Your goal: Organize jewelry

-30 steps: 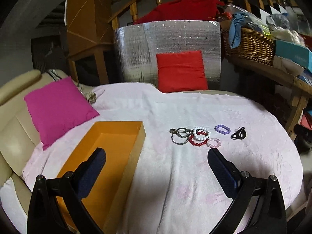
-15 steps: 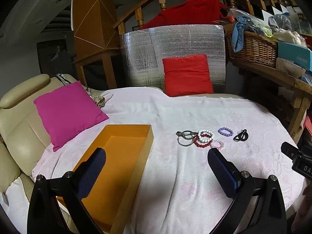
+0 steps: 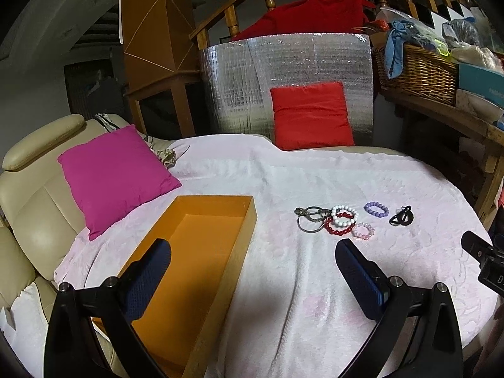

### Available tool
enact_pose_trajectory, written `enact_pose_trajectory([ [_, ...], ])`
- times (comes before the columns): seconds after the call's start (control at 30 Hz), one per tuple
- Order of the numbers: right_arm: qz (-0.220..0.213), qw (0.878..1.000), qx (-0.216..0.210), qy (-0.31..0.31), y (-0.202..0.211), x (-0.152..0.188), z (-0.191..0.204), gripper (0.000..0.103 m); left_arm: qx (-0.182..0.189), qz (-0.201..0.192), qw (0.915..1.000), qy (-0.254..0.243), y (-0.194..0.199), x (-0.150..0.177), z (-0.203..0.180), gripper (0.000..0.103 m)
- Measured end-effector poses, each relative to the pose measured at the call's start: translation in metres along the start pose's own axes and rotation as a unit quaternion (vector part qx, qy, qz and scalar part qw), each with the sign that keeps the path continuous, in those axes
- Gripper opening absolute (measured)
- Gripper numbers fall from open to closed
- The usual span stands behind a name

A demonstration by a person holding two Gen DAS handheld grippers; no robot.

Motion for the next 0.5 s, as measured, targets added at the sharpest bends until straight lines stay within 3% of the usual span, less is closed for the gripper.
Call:
enact_pose_trajectory([
  [0.27, 0.012, 1.0, -0.007, 0.011, -0.015, -0.009, 0.009, 0.103, -0.006, 0.013, 0.9999, 0.002, -0.02, 0.002, 0.005, 0.103],
  [0.5, 0.029, 0.999, -0.025, 0.021, -0.055, -0.03, 0.007, 0.103, -0.01, 0.028, 0.9995, 0.006, -0.055, 0.003, 0.005, 0.103],
])
Point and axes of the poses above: each gripper's, at about its wrist camera, not at the fingertips, and y roughly against the way its jaws point, z to its left, x to its underside, the point moved 5 cm from there along -y, roughly the way its jaws point, and after that the axes turned 2 degrees about -x, right-handed, at the moved point
